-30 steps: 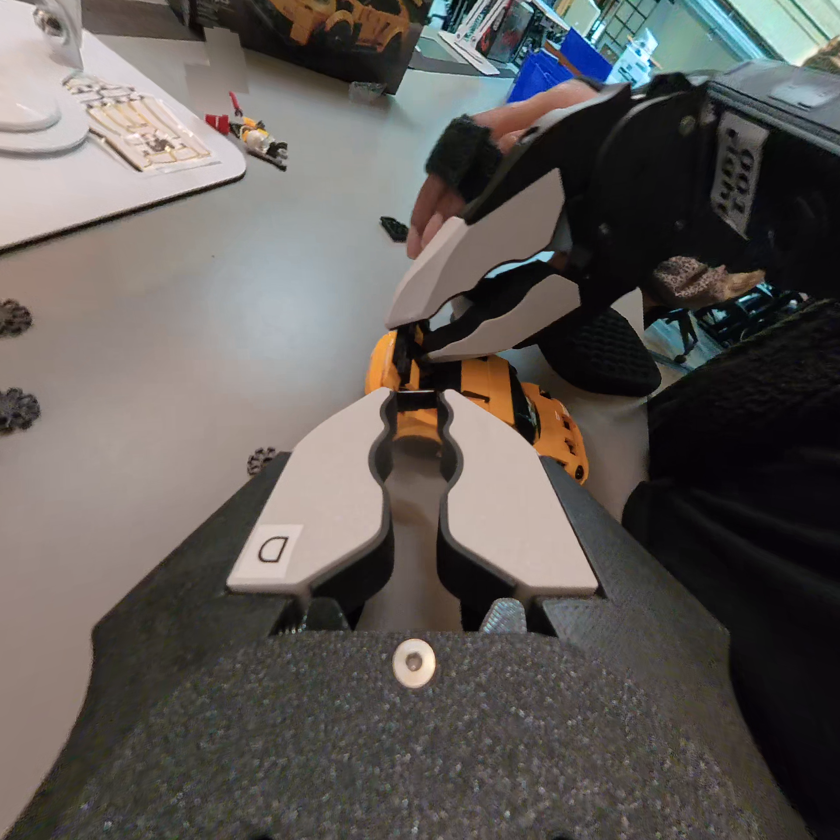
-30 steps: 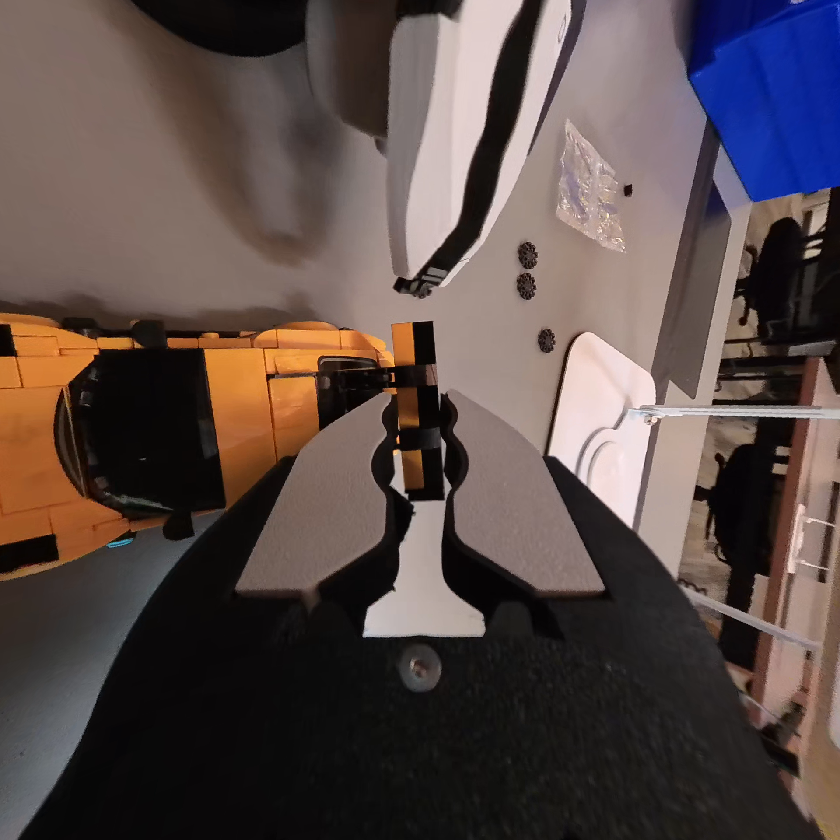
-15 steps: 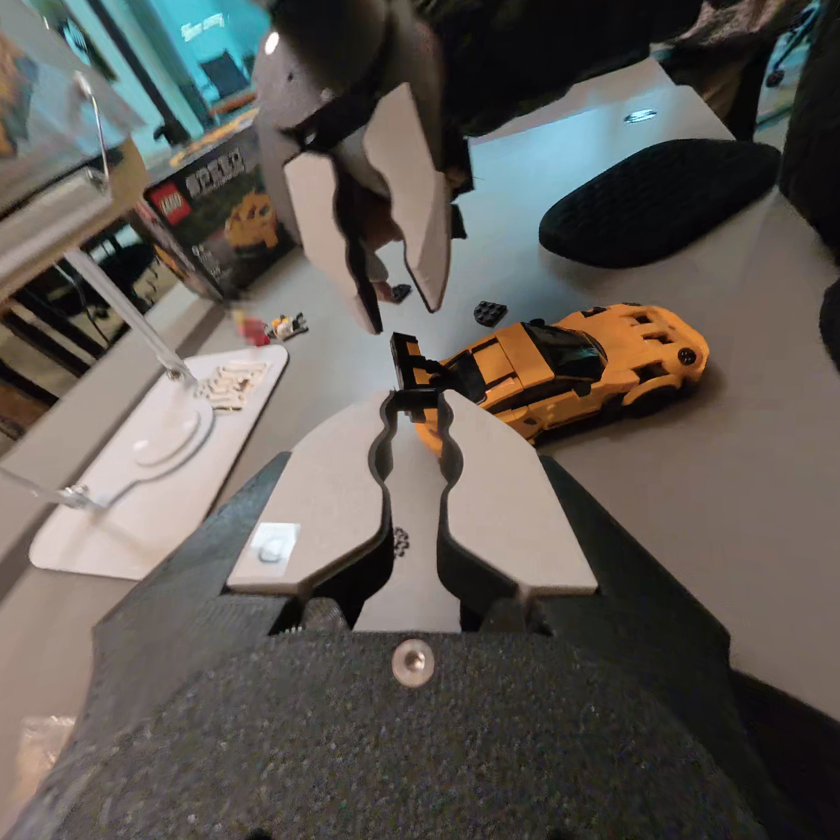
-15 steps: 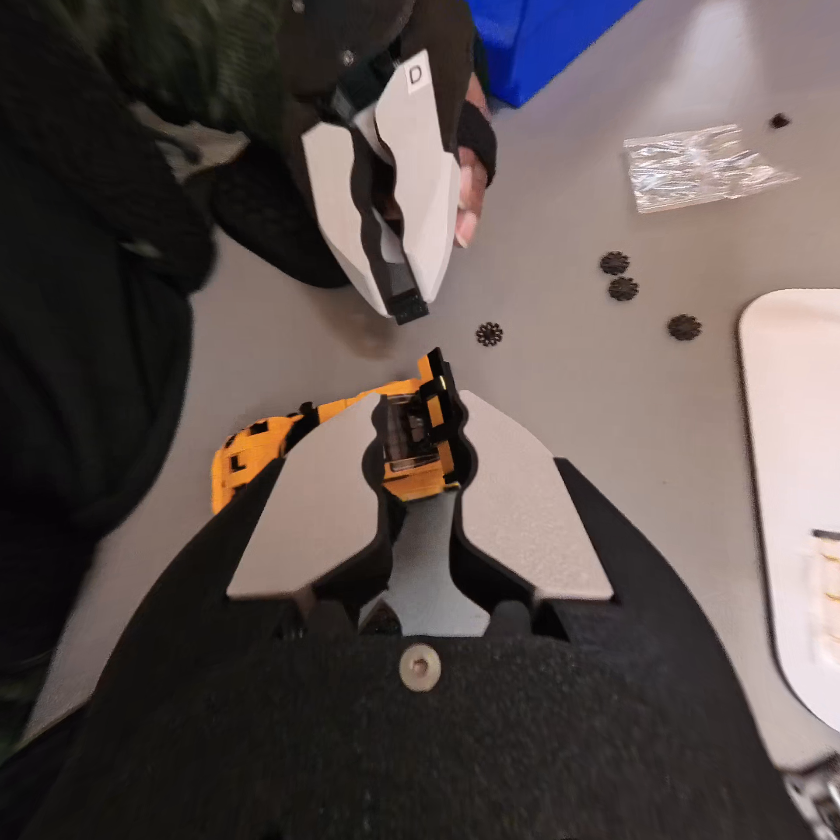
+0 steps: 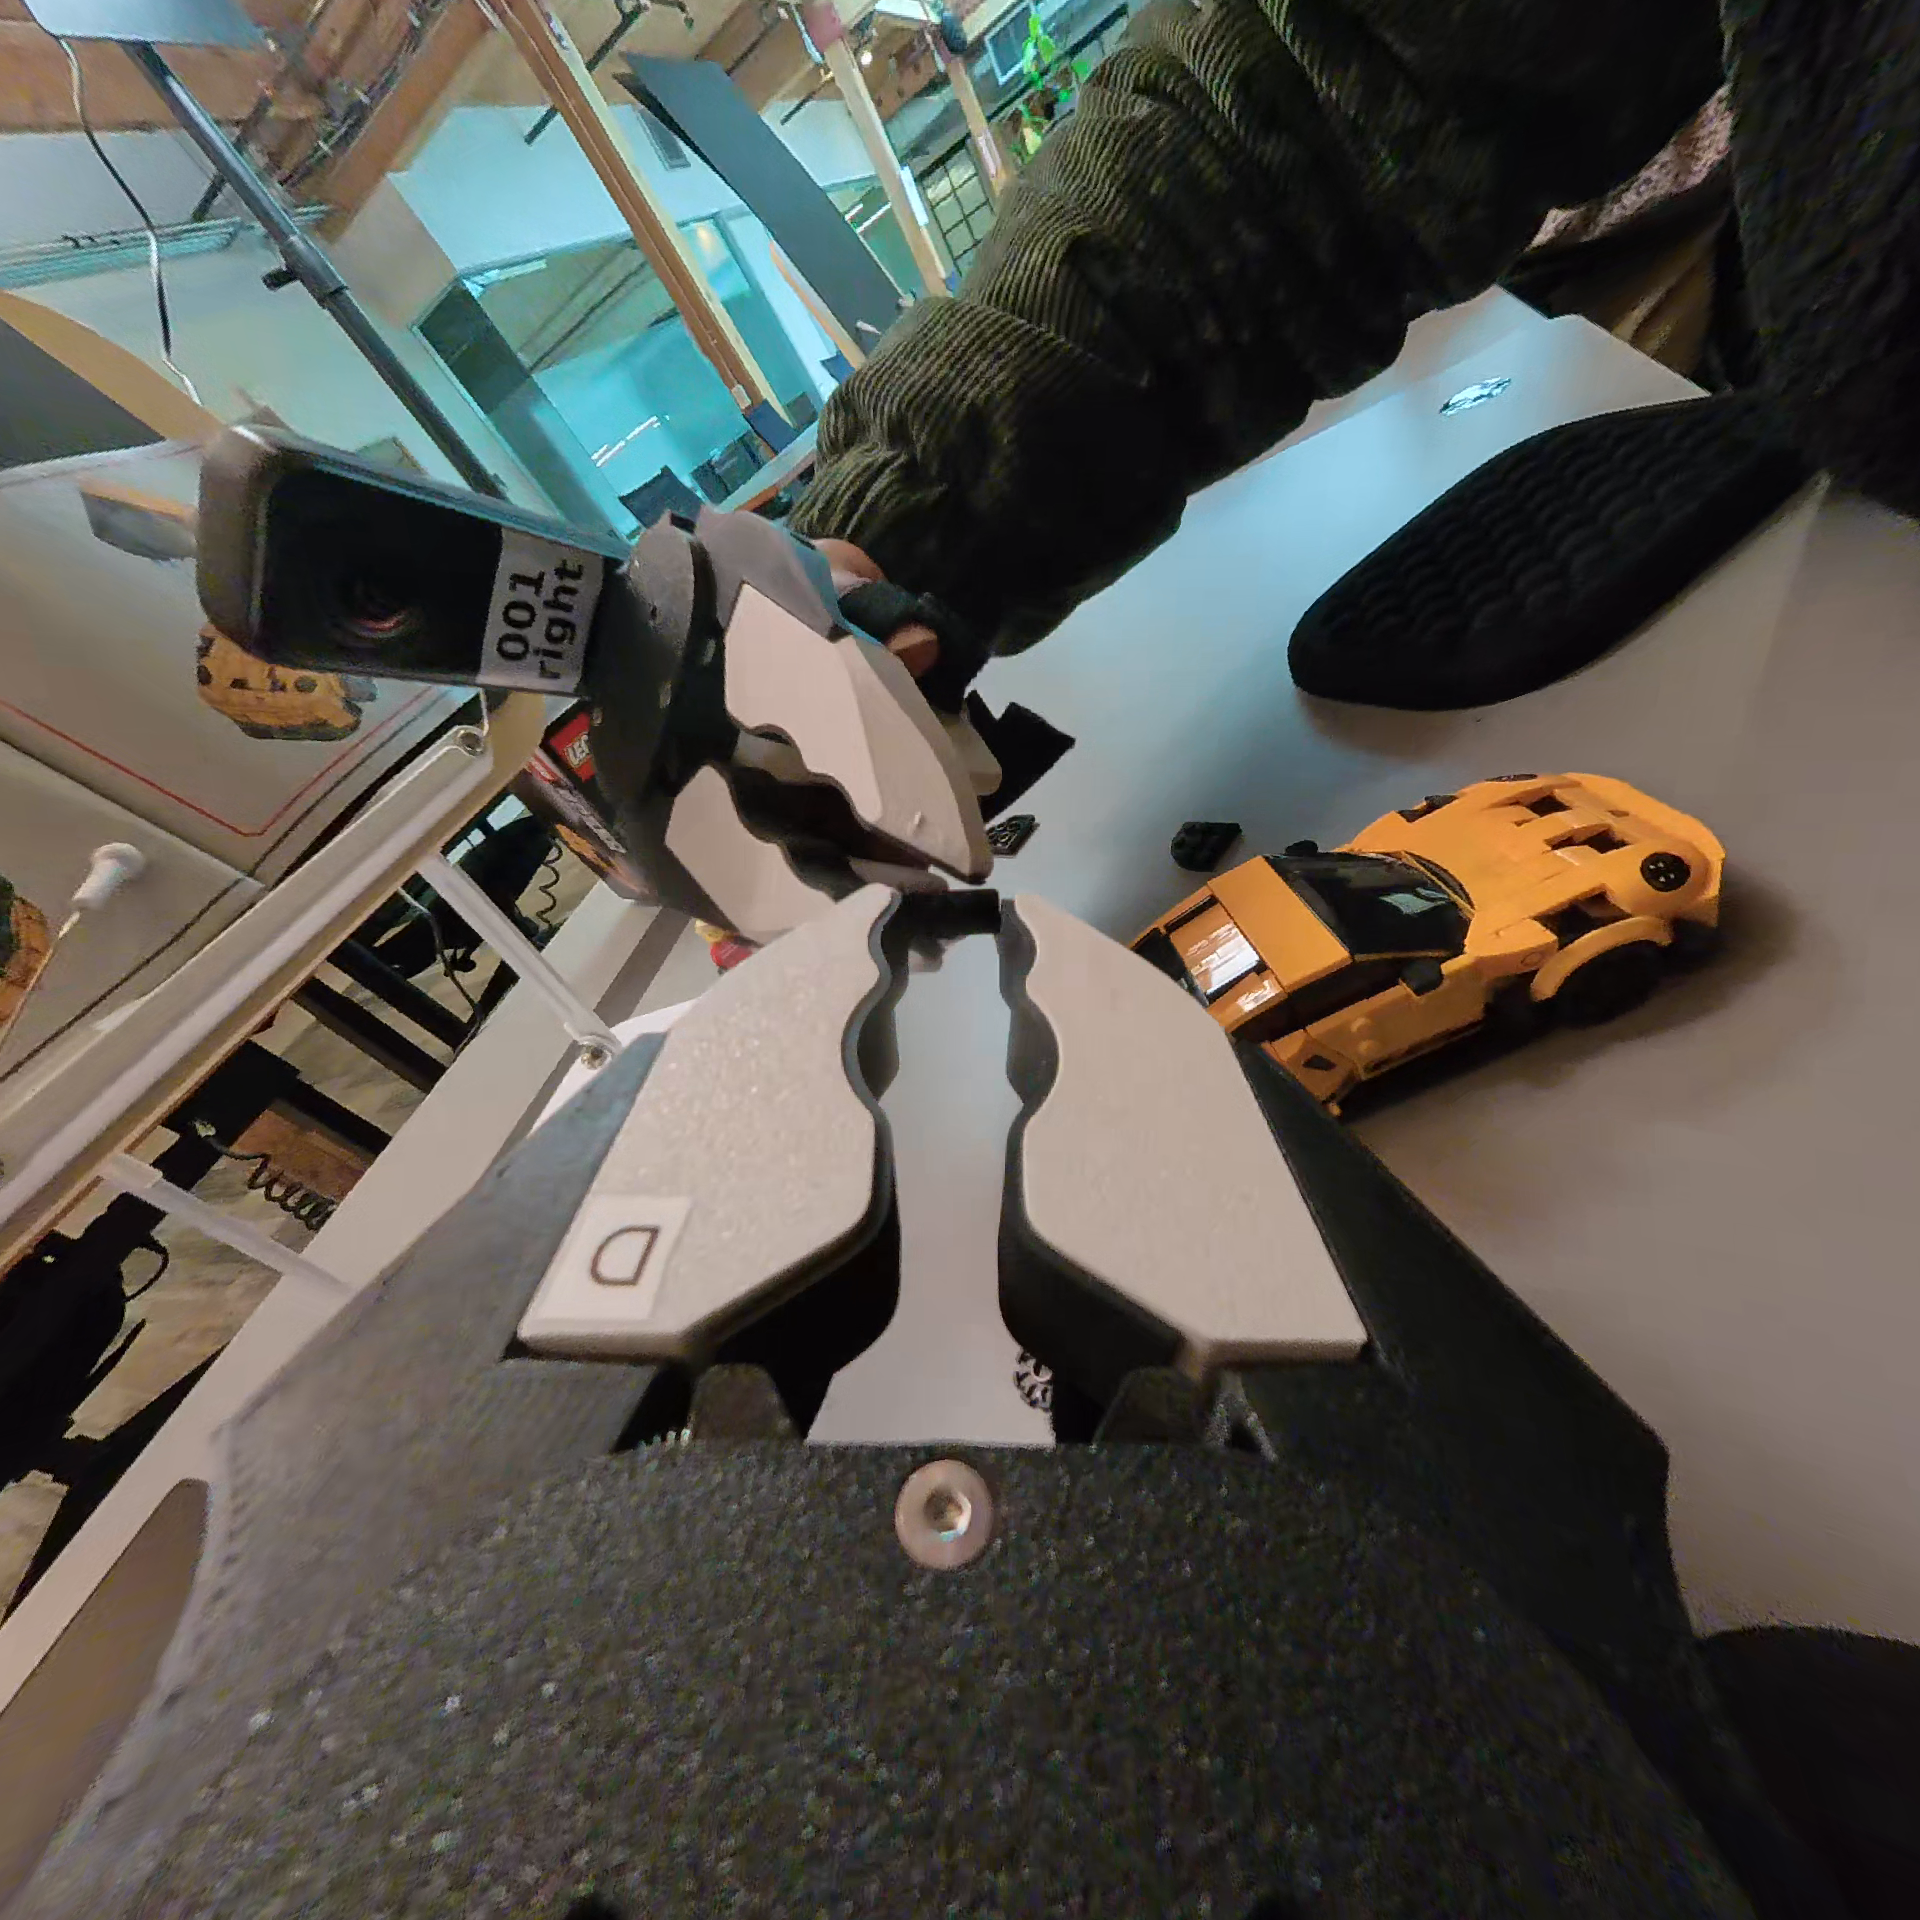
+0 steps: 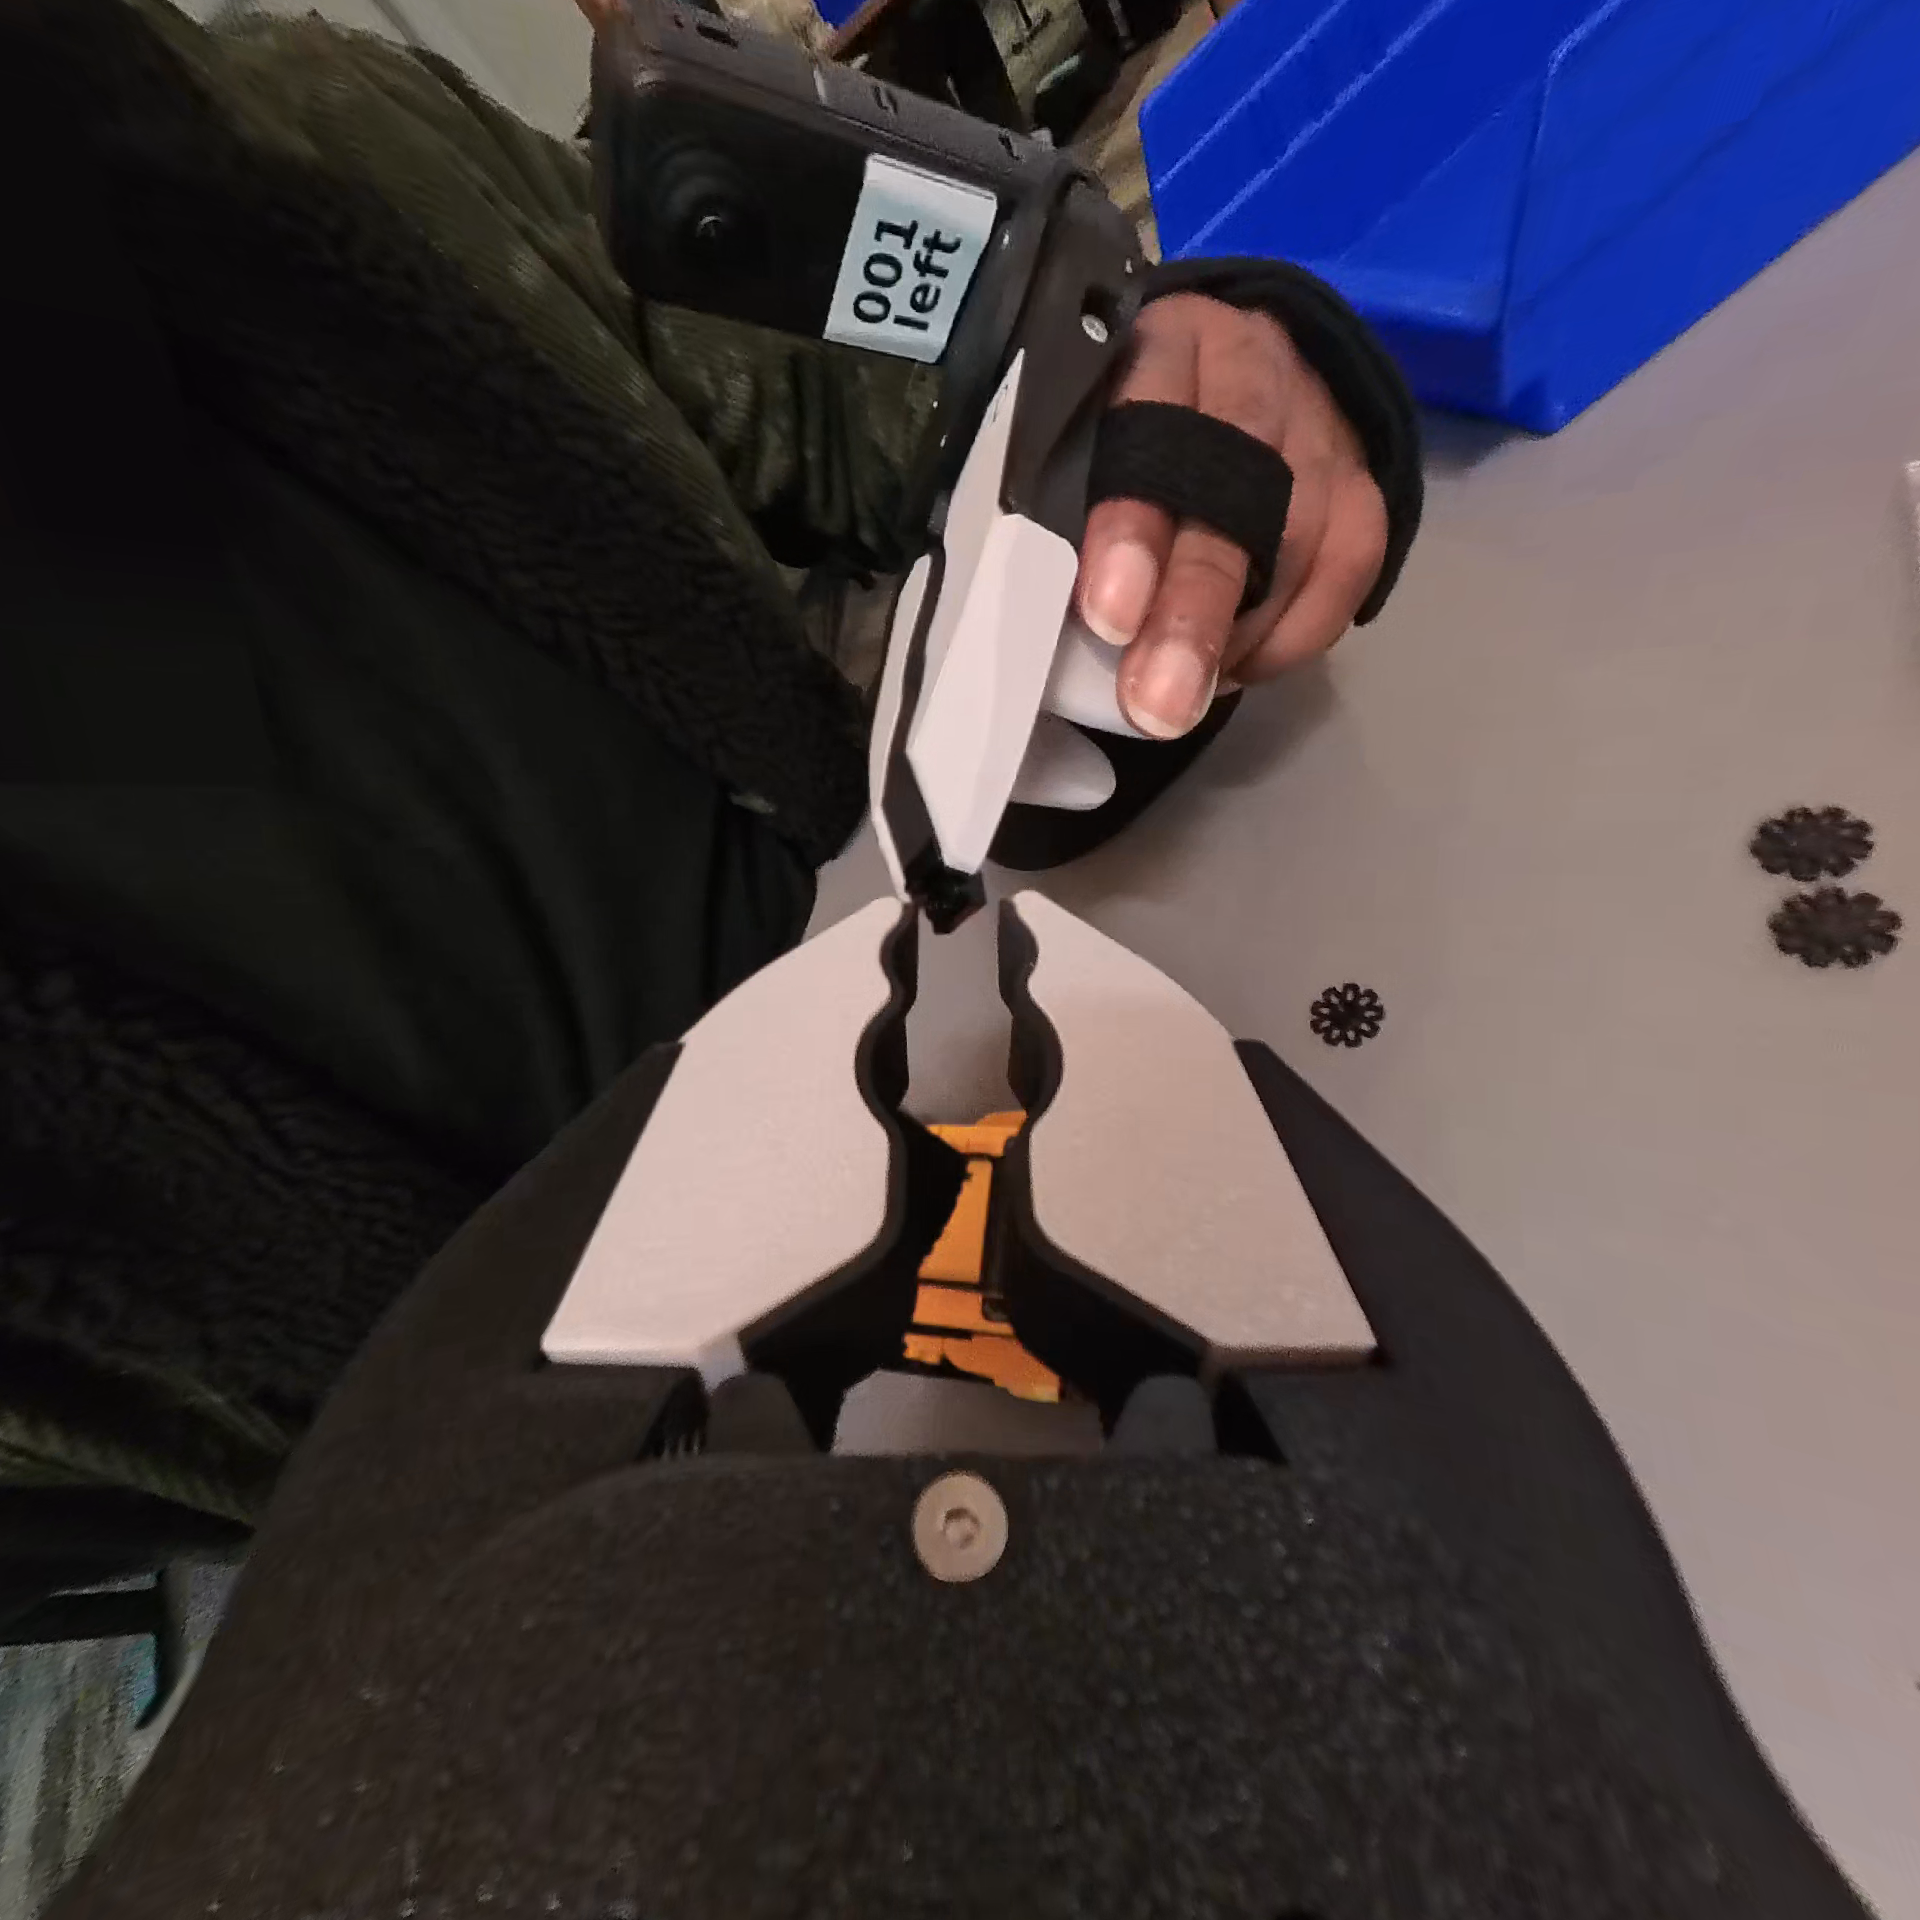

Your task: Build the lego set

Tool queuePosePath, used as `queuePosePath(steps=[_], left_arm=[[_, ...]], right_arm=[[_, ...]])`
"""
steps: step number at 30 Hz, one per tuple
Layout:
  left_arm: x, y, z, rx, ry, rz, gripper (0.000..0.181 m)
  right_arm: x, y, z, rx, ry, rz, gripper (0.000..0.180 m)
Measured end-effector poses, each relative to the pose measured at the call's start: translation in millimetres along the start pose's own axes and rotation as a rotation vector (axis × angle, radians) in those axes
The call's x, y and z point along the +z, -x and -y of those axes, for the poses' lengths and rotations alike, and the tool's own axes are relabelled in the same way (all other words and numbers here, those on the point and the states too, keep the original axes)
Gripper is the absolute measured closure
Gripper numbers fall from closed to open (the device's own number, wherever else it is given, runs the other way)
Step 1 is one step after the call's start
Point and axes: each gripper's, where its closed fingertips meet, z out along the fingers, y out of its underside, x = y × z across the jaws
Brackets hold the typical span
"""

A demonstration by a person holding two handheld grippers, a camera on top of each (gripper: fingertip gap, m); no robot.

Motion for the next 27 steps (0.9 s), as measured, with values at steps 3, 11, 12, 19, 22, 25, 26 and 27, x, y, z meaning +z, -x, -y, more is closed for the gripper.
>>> queuePosePath(steps=[3,11,12,19,22,25,26,27], left_arm=[[3,-2,1,0.035,0.001,-0.005,0.165],[1,4,-9,-0.205,0.061,0.003,0.146],[0,5,-16,-0.305,0.094,-0.005,0.151],[-1,9,-27,-0.792,0.098,-0.098,0.168],[0,3,-33,-0.775,0.161,-0.119,0.170],[1,1,-35,-0.802,0.159,-0.123,0.169],[1,1,-35,-0.813,0.153,-0.126,0.169],[1,1,-36,-0.821,0.153,-0.125,0.168]], right_arm=[[0,1,1,0.013,-0.014,0.018,0.172],[-7,-10,-2,-0.067,-0.010,-0.159,0.175],[-8,-14,-4,-0.101,0.007,-0.205,0.175],[-4,-24,-11,-0.185,0.069,-0.309,0.175],[-4,-26,-11,-0.183,0.069,-0.312,0.175],[-4,-28,-13,-0.187,0.073,-0.318,0.175],[-4,-29,-13,-0.188,0.073,-0.318,0.175],[-4,-29,-13,-0.187,0.075,-0.319,0.175]])
